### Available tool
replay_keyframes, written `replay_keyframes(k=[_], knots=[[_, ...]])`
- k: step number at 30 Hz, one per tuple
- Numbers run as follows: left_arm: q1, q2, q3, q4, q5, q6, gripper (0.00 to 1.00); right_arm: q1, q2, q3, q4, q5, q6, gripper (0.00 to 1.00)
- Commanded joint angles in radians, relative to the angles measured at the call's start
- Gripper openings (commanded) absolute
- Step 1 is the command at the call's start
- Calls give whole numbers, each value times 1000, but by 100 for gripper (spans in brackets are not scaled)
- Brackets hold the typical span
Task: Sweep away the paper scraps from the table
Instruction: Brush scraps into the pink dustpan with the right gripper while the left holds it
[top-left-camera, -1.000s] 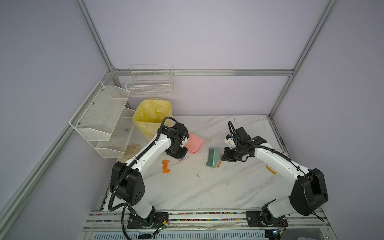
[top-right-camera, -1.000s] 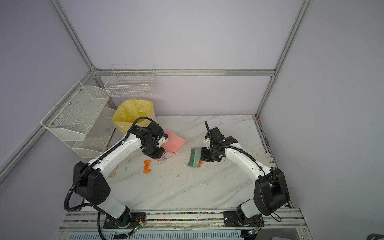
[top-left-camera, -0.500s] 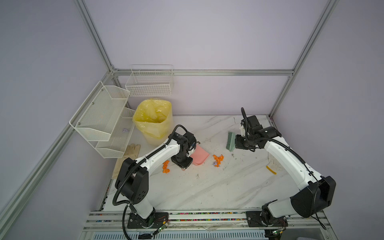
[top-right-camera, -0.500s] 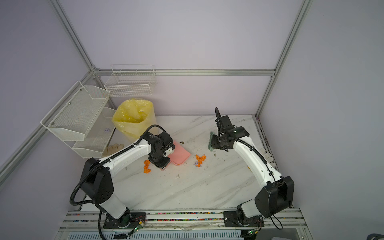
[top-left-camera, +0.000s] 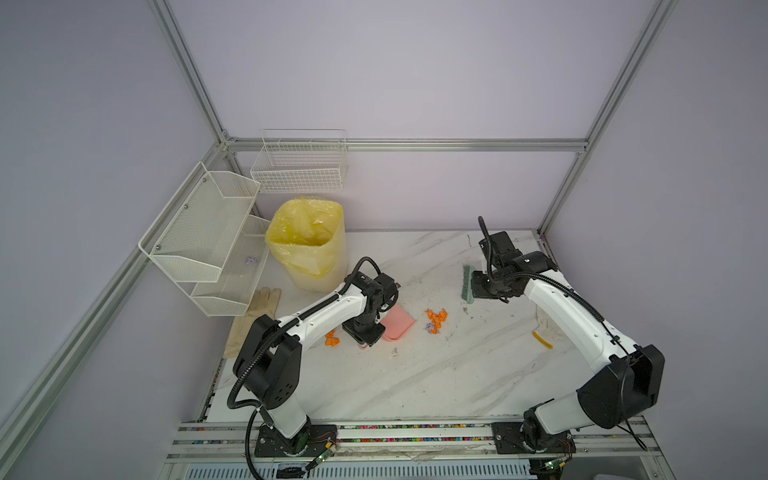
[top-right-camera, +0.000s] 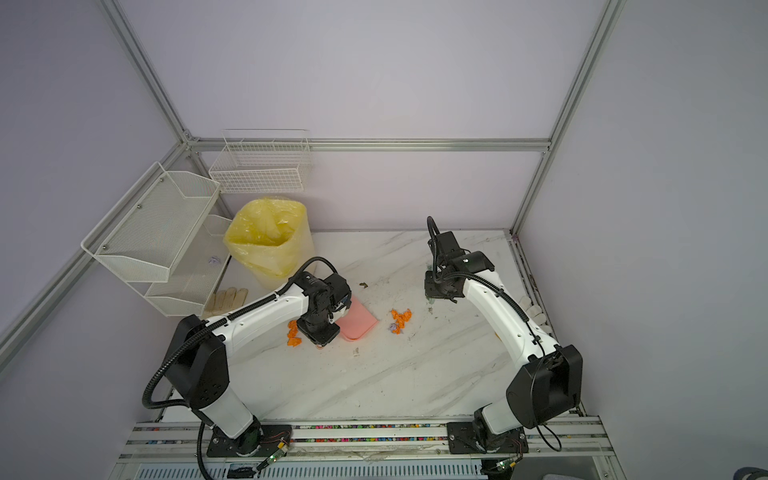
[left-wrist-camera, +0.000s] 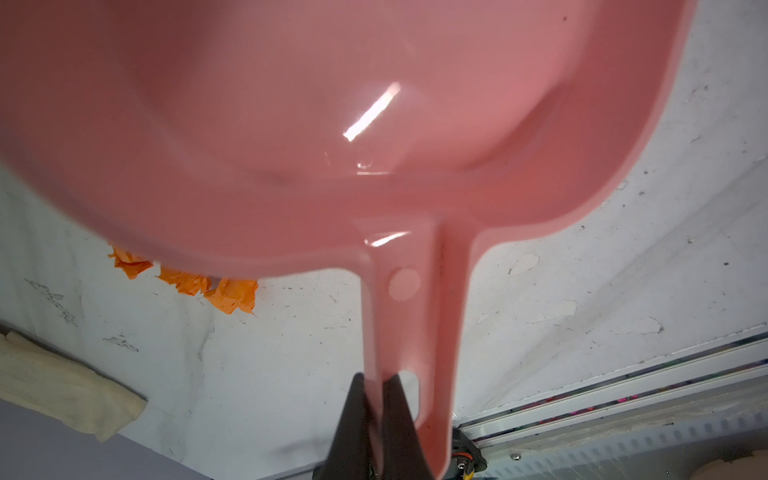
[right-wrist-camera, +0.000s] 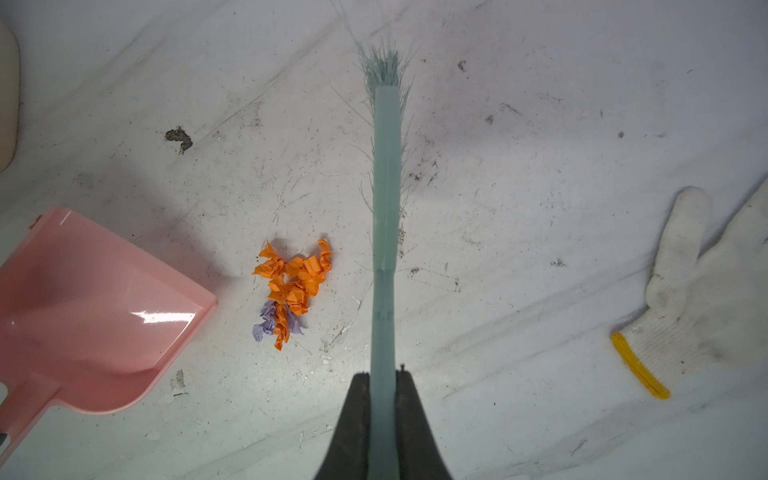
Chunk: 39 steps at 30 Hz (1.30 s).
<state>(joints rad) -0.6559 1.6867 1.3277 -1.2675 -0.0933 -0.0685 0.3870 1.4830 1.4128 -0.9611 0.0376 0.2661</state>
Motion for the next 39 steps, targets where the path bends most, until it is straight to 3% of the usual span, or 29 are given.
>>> replay_keyframes(k=[1, 6, 10, 24, 31, 39], knots=[[-14, 11, -29, -11, 23, -37, 0, 0, 1, -20, -5, 21, -23, 0], [-16, -13, -40, -1, 31, -34, 0, -2, -12, -38, 25, -58, -30, 0], [-17, -4, -28, -13, 38, -43, 0, -2, -10, -44, 29, -3, -26, 0], [-27, 22, 25, -67, 40, -63, 0, -2, 68, -8, 48, -1, -56, 0], [-53, 11, 37, -75, 104, -45, 0, -1, 54, -37, 61, -22, -48, 0], [-54, 26, 74, -83, 267, -12, 0, -2, 39, -69, 51, -37, -51, 0]])
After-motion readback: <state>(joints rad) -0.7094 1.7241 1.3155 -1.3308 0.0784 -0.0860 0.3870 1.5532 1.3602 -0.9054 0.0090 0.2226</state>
